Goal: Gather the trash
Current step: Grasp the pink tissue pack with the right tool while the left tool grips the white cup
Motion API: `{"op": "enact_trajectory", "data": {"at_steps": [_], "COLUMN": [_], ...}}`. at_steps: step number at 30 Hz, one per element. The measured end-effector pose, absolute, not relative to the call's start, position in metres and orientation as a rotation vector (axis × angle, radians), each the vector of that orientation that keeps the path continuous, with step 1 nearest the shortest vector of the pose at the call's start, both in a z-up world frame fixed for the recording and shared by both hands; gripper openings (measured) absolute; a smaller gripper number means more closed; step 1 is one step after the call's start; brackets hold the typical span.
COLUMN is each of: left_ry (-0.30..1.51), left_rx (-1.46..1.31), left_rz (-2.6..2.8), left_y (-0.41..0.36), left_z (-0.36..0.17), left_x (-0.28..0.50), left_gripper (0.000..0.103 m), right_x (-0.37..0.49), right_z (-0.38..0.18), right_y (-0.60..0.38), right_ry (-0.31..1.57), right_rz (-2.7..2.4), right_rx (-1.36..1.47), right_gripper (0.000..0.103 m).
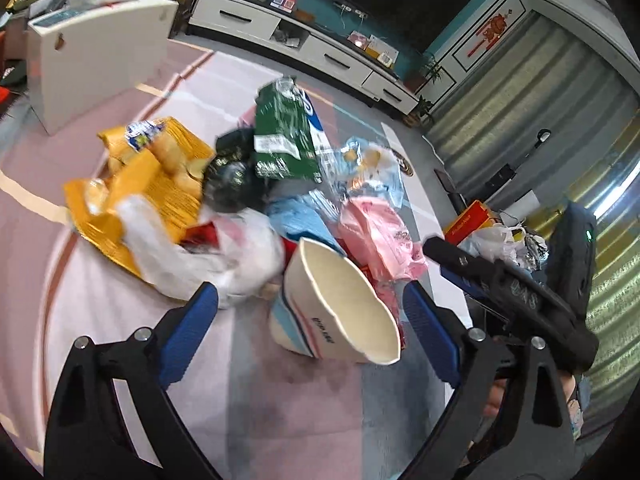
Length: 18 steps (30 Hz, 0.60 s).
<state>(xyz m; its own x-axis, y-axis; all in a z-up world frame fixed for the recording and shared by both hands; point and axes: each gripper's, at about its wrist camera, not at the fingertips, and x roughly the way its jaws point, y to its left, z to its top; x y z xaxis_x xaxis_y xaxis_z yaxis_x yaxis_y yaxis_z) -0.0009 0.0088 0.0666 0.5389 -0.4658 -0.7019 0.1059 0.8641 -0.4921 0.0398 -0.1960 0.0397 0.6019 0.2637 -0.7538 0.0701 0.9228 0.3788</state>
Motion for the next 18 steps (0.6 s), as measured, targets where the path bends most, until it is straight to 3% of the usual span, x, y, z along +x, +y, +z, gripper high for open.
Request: {"op": "enact_trajectory", "data": {"at_steps": [7, 10, 12, 14, 18], "left_ry": [1.033, 1.017, 1.012, 1.016, 1.006], "left_rx": [-0.388, -0.38, -0.379, -0.384, -0.406], "left_rz": [-0.375, -0.374, -0.372, -0.37, -0.374], "left_y": [-0.022, -0.027, -0.028, -0.028, -0.024], "left_z": [0.05, 0.05, 0.048, 0.045, 0.046], "left_x": [0.0, -0.002, -0.003, -0.003, -0.005], "left_gripper": [0.093, 0.093, 0.091, 0.082, 0.066], "right_x": [0.057, 0.057, 0.057, 0.057, 0.048], "right_z": [0.007, 0.003, 0.001, 0.0, 0.006], "right_y": [-0.219, -0.219, -0.217, -0.218, -0.221], "right_ry": [0.957, 0.958, 0.972, 0.97, 0.942], "right_rz": [0.007, 0.042, 0.035, 0.047, 0.075], "right_rx": [0.535, 0.562, 0.546, 0.561, 0.567], "right_gripper": [0.077, 0.063, 0.046, 0.034, 0.031]}}
